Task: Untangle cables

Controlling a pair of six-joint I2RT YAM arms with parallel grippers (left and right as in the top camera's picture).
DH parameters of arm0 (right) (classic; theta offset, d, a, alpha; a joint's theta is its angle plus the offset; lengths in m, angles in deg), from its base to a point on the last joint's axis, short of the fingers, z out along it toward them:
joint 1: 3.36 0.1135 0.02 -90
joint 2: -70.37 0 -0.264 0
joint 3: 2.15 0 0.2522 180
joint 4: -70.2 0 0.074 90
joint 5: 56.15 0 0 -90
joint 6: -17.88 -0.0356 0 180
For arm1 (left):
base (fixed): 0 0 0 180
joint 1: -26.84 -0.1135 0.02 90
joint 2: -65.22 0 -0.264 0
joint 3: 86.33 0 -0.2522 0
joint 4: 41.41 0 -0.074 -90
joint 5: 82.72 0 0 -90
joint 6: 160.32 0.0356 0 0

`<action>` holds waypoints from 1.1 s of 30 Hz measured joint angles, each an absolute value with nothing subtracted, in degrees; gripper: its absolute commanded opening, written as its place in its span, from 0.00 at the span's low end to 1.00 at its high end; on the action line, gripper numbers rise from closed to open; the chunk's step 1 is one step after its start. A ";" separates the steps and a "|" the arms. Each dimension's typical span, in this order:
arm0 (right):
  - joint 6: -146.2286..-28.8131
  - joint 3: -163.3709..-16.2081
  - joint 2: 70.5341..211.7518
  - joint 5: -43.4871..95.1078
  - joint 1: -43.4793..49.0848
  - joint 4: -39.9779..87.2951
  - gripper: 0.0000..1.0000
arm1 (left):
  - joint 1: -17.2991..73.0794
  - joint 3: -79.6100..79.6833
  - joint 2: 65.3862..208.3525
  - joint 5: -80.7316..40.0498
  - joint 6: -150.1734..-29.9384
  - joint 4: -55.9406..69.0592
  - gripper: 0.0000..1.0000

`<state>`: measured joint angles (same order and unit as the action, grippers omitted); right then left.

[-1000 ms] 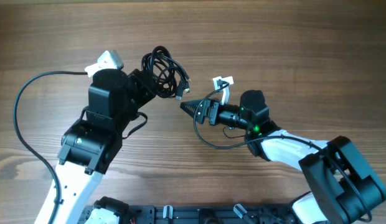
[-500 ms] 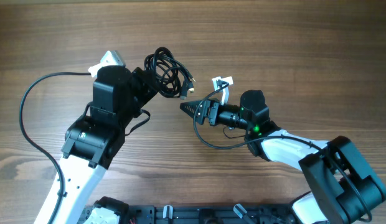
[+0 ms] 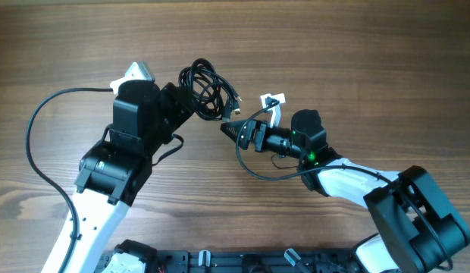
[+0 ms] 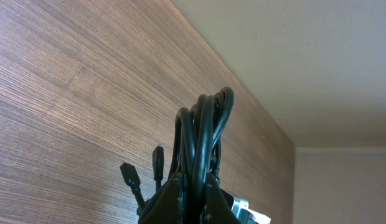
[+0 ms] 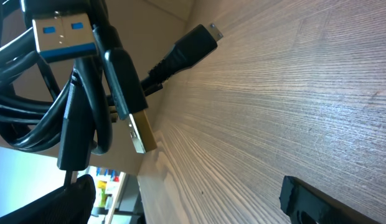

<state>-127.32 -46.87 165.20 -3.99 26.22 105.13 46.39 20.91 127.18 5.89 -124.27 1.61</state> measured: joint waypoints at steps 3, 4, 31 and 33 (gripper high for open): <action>-127.32 -46.87 165.20 -3.99 26.22 105.13 0.97 | 46.39 20.89 127.18 5.89 -124.27 1.67 0.04; -127.32 -46.87 165.20 -3.99 26.22 105.13 0.96 | 46.39 20.91 127.18 5.89 -124.27 1.85 0.04; -127.58 -46.87 165.17 1.30 26.22 106.03 0.97 | 46.39 20.91 127.20 -1.61 -111.46 3.12 0.04; -127.58 -46.87 165.17 1.36 26.22 106.14 0.97 | 46.39 20.91 127.20 -1.63 -110.57 3.03 0.04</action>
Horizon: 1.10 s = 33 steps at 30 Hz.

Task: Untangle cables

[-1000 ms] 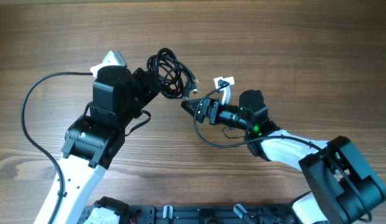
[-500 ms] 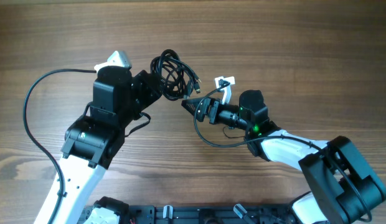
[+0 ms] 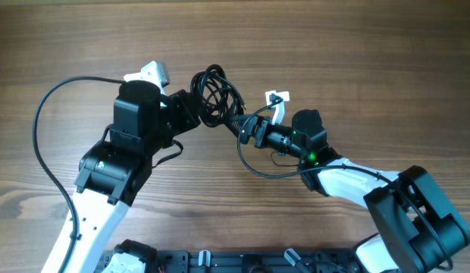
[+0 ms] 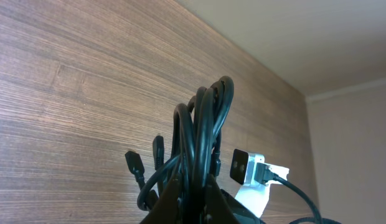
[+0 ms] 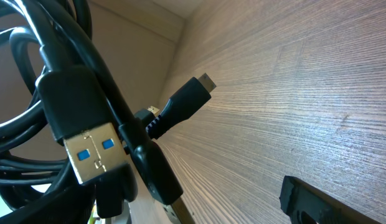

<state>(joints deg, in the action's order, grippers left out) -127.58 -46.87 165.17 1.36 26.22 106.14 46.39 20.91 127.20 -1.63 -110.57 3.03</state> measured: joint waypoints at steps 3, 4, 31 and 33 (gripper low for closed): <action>-127.61 -46.87 165.17 1.36 26.22 106.14 0.97 | 46.39 20.91 127.20 -1.65 -109.87 2.90 0.04; -127.58 -46.87 165.17 1.34 26.22 106.16 0.97 | 46.39 20.89 127.20 -1.65 -109.78 2.81 0.04; -127.58 -46.87 165.17 -1.65 26.22 104.85 0.97 | 46.39 20.89 127.20 2.57 -119.99 0.95 0.04; -127.61 -46.87 165.17 -1.63 26.22 104.85 0.96 | 46.39 20.89 127.20 2.13 -120.01 0.95 0.04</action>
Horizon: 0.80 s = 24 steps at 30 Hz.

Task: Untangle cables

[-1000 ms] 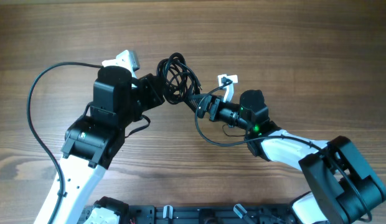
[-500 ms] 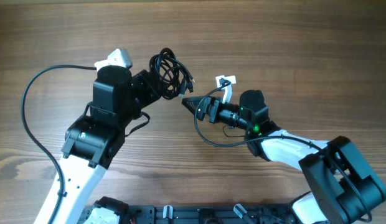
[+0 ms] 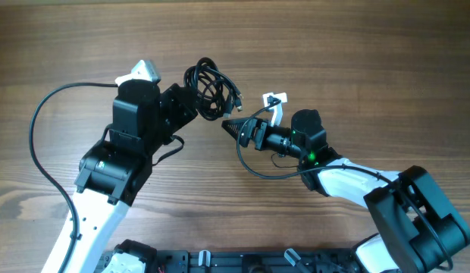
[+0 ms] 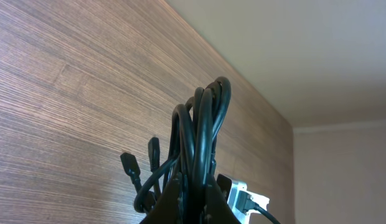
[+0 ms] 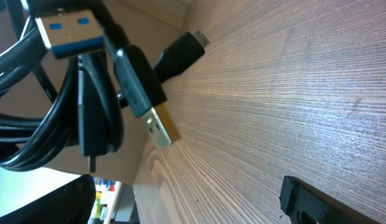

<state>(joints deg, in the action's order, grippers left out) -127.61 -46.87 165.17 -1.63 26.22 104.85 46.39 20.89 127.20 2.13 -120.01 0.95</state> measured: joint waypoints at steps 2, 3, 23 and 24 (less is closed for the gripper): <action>-127.61 -46.87 165.17 -1.26 26.22 104.85 0.97 | 46.39 20.89 127.20 1.67 -120.01 0.97 0.04; -127.58 -46.87 165.17 -1.00 26.22 104.85 0.97 | 46.39 20.91 127.20 1.56 -120.01 0.97 0.04; -127.32 -46.87 165.17 5.76 26.05 104.45 0.96 | 46.39 20.89 127.20 -4.36 -116.54 2.09 0.04; -127.32 -46.87 165.17 5.93 25.74 104.06 0.97 | 46.39 20.89 127.20 -4.82 -116.49 2.07 0.04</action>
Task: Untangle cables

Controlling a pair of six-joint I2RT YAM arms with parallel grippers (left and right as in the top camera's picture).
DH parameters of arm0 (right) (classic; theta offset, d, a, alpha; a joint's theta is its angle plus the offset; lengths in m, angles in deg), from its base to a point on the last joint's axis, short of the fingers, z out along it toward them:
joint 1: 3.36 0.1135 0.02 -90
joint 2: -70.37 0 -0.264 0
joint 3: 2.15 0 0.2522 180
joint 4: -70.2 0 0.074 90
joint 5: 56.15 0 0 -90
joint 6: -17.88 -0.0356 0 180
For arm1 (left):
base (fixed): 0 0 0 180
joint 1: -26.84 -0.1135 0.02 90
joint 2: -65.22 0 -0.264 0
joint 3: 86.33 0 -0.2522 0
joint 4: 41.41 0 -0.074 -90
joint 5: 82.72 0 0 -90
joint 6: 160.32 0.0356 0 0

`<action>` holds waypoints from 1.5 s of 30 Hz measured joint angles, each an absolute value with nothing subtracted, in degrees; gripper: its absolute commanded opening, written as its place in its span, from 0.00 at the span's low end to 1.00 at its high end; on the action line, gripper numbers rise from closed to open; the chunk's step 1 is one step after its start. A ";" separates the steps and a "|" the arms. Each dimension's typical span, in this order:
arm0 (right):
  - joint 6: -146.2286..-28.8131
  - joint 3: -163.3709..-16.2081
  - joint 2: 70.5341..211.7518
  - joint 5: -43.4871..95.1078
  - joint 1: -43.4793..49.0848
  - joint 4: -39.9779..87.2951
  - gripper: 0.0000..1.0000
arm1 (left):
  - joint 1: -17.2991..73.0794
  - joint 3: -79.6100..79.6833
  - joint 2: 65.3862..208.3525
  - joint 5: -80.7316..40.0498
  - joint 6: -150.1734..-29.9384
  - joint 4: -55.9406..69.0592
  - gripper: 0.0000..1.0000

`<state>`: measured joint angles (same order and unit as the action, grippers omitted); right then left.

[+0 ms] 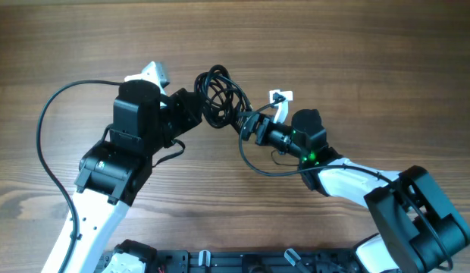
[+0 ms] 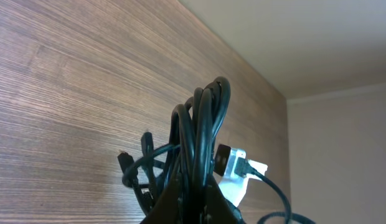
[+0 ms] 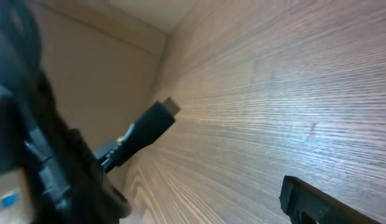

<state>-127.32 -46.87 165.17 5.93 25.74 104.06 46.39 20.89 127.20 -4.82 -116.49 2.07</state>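
A tangled bundle of black cables [image 1: 218,98] hangs off the table in my left gripper [image 1: 192,111], which is shut on its lower part. In the left wrist view the loops [image 2: 202,134] rise straight out of the left gripper [image 2: 193,198]. My right gripper [image 1: 245,124] stands open, its tips right against the bundle's right side. The right wrist view shows a dark blurred mass of cable [image 3: 31,143] filling the left side, one black plug [image 3: 149,124] sticking out, and a single finger [image 3: 317,202] at the lower right.
The wooden table [image 1: 356,53] stretches all around. The right arm's own black lead [image 1: 258,165] loops below its wrist, and its white camera mount [image 1: 279,98] sits just right of the bundle. The left arm's lead [image 1: 49,121] arcs at the far left.
The left gripper has moved right with the bundle. The bundle, which hung clear of the right gripper's tips, now lies against them and fills the left of the right wrist view.
The left gripper stayed shut on the bundle throughout. At first the bundle hung a little apart from the open right gripper. Then it was up against the tips, then apart again with plugs dangling in view, and now it is against them once more.
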 measured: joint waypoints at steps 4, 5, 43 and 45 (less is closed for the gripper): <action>-127.34 -46.87 165.17 5.78 23.73 103.75 0.97 | 46.39 20.91 127.20 -5.22 -116.47 2.07 0.04; -127.34 -46.87 165.17 5.34 23.51 104.02 0.97 | 46.39 20.91 127.20 -4.98 -116.47 2.07 0.04; -125.84 -46.87 165.17 -0.98 23.36 100.15 0.97 | 46.28 20.91 127.20 -0.32 -121.72 0.14 0.04; -125.84 -46.87 165.17 -0.54 23.36 100.15 0.97 | 46.28 20.91 127.20 -0.32 -121.72 0.14 0.04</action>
